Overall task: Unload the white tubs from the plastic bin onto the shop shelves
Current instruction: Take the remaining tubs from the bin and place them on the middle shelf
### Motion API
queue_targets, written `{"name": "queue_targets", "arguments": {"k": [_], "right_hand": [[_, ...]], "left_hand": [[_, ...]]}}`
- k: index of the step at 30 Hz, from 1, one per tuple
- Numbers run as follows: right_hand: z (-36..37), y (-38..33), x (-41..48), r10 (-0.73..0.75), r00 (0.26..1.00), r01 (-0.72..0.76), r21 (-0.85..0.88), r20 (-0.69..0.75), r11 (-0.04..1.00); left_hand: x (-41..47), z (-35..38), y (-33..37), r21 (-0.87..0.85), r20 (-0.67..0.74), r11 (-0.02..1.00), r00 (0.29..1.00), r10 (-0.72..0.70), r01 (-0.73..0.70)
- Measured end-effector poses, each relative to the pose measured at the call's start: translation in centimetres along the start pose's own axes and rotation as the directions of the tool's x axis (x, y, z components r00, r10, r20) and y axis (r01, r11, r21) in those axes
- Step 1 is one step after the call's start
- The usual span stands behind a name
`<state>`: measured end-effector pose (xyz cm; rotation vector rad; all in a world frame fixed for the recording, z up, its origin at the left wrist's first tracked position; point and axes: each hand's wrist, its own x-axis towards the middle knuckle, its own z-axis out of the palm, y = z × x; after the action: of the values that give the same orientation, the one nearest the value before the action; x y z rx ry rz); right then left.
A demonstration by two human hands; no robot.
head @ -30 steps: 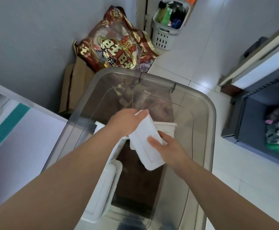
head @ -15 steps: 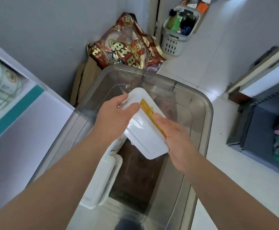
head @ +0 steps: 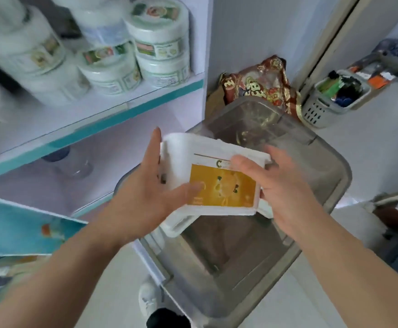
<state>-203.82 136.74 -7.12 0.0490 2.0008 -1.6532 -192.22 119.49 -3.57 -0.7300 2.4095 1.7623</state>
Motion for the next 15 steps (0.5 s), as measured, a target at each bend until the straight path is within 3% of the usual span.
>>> {"name": "queue_targets", "arguments": {"k": [5,10,15], "right_hand": [[6.0,-2.5,-5.9,-0.091,0.989,0.104,-0.107,0.119,0.989],[13.7,-3.9,-12.2,-0.199,0.950,0.233,-0.122,0.238,0.965],[23.7,-2.8,-18.9,-0.278,0.895,0.347,-0.150,0.349,0.926]], "left_hand": [[-7.5,-4.0,-2.4,-0.159,-0.125,0.987,0.992,0.000,-0.020],[-14.8,-11.0,-6.0,-0.156,-0.306,0.985,0.952,0.018,-0.069],[-24.5,-19.2,-11.7,-0.156,-0.463,0.988,0.884,-0.067,-0.007]]}}
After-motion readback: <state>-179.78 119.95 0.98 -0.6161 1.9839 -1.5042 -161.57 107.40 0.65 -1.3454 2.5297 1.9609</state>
